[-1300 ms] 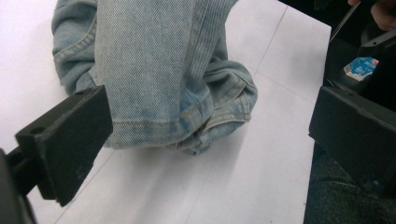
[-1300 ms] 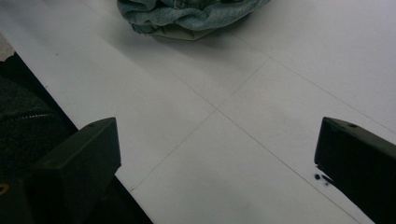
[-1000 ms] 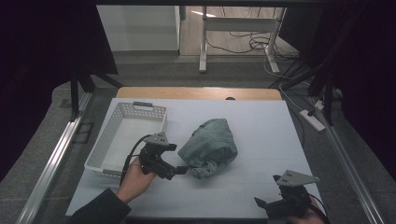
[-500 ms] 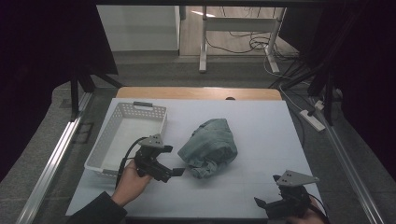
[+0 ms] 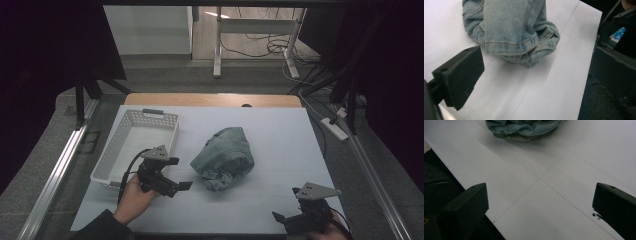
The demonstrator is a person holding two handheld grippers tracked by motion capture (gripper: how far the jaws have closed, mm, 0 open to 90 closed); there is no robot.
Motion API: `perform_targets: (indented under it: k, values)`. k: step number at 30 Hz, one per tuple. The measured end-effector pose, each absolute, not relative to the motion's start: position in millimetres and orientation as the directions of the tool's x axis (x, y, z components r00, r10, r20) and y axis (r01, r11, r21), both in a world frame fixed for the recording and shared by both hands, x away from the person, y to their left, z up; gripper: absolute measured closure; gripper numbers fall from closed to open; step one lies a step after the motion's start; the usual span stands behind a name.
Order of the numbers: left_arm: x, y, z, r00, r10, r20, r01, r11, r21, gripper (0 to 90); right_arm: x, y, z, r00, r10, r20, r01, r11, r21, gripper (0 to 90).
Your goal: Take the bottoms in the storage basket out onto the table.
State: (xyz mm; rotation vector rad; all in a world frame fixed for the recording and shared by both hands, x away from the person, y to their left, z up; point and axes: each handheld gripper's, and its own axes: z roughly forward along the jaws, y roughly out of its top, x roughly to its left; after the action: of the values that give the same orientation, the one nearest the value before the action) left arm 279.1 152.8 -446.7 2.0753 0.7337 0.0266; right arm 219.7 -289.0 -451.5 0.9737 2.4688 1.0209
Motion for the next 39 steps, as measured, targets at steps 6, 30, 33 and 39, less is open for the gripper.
perform_targets:
  k: [6,30,33,39]
  values:
    - [274,161,-447,0.815,0.525,-0.247,0.494,-0.406,0.769,0.3,220,-289,-452,-0.727,0.686,-0.019,0.476,0.523,0.707,0.7]
    - [258,192,-455,0.768,0.579,-0.275,0.545,-0.366,0.754,0.3,220,-288,-452,-0.723,0.69,-0.02,0.481,0.524,0.704,0.7]
    - [256,195,-456,0.763,0.584,-0.276,0.552,-0.367,0.749,0.2,220,-288,-452,-0.723,0.69,-0.02,0.481,0.525,0.703,0.7]
    - [250,203,-458,0.753,0.596,-0.278,0.56,-0.358,0.747,0.2,220,-287,-452,-0.724,0.69,-0.021,0.481,0.527,0.701,0.7]
